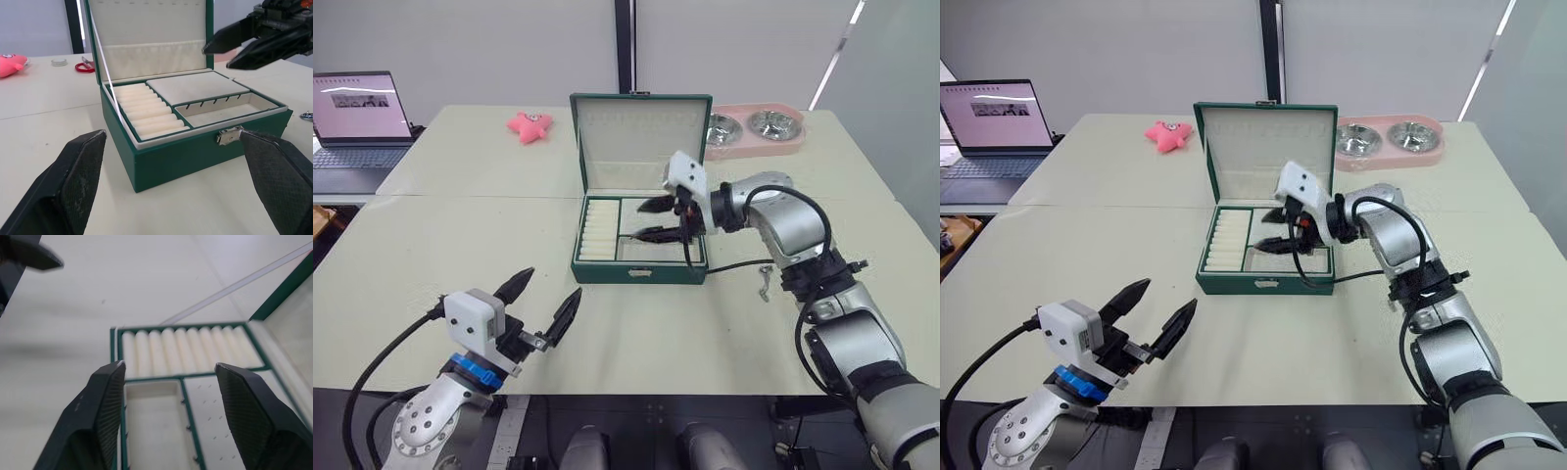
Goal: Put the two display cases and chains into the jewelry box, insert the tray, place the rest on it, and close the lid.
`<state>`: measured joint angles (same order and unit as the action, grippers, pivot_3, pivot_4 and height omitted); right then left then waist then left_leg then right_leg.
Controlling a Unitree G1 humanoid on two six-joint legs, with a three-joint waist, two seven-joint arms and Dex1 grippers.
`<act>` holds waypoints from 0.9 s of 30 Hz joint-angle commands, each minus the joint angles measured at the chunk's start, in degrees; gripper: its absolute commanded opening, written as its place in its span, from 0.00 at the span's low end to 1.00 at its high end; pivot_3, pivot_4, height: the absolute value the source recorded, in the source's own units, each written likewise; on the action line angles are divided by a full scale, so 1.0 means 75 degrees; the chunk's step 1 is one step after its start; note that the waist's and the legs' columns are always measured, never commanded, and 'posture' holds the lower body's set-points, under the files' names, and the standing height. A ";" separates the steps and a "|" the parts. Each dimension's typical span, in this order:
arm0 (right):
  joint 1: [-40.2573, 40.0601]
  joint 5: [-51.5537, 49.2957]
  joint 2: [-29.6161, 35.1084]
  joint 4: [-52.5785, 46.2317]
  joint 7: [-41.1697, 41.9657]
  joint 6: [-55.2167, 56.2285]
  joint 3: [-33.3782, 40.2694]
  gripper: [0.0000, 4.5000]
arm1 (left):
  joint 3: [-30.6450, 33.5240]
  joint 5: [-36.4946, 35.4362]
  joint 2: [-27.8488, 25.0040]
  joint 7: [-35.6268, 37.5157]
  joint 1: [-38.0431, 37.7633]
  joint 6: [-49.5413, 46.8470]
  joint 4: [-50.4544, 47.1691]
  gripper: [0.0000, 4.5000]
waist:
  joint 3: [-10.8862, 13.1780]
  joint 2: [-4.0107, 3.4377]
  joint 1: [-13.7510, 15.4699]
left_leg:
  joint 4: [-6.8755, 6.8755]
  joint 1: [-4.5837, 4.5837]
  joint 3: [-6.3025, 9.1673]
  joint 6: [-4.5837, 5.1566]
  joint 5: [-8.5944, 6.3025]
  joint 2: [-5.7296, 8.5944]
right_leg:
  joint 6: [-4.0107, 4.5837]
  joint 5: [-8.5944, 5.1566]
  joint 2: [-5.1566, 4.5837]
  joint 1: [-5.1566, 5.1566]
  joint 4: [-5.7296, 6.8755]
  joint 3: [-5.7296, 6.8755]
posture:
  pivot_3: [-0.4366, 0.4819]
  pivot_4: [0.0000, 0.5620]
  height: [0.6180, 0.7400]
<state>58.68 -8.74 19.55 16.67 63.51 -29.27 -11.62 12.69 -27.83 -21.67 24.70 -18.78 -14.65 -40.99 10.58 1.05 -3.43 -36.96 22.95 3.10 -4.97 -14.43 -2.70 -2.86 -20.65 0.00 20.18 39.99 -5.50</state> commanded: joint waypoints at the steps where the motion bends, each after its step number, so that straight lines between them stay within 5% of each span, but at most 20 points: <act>1: -0.0206 -0.0258 -0.0100 0.0243 -0.0544 0.0440 0.0599 0.70 | -0.0063 -0.0034 -0.0072 0.0120 0.0143 0.0073 0.0017 1.00 | 0.0000 0.0000 0.0007 | 0.0000 0.0000 0.0001 0.0000 0.0000 0.0000 | 0.0000 0.0000 0.0000 -0.0001 -0.0001 0.0001 | 0.48 0.27 1.00; 12: -0.0769 0.0403 -0.0270 0.1514 -0.1369 0.1251 0.0238 0.01 | -0.0201 -0.0013 -0.0164 0.0386 0.0707 0.0060 0.0482 1.00 | 0.0000 0.0000 -0.0017 | -0.0001 0.0000 -0.0006 0.0000 0.0000 0.0000 | 0.0000 0.0000 0.0000 0.0002 0.0001 -0.0004 | 0.48 0.27 1.00; 20: -0.0862 0.0596 -0.0240 0.1818 -0.1376 0.1297 0.0121 0.00 | -0.0180 -0.0027 -0.0202 0.0477 0.0744 0.0035 0.0547 1.00 | 0.0000 0.0000 -0.0009 | -0.0001 -0.0003 -0.0003 -0.0001 0.0000 0.0000 | 0.0000 0.0000 -0.0001 -0.0004 0.0000 -0.0002 | 0.48 0.27 1.00; 27: -0.1136 -0.0831 -0.0052 0.0520 -0.0859 0.1225 0.1273 0.04 | 0.0088 -0.0340 -0.0406 0.0525 0.1085 -0.0376 0.0853 1.00 | 0.0000 0.0000 0.0017 | -0.0001 0.0005 -0.0001 -0.0001 0.0000 0.0000 | 0.0000 0.0000 -0.0001 0.0000 0.0000 0.0000 | 0.48 0.27 1.00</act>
<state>50.16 -11.72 17.44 25.59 55.78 -20.06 -5.45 11.67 -29.33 -23.22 28.27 -11.33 -16.95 -34.72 10.58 1.05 -3.31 -36.97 22.99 3.08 -4.98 -14.43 -2.69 -2.86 -20.65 -0.01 20.18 39.98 -5.50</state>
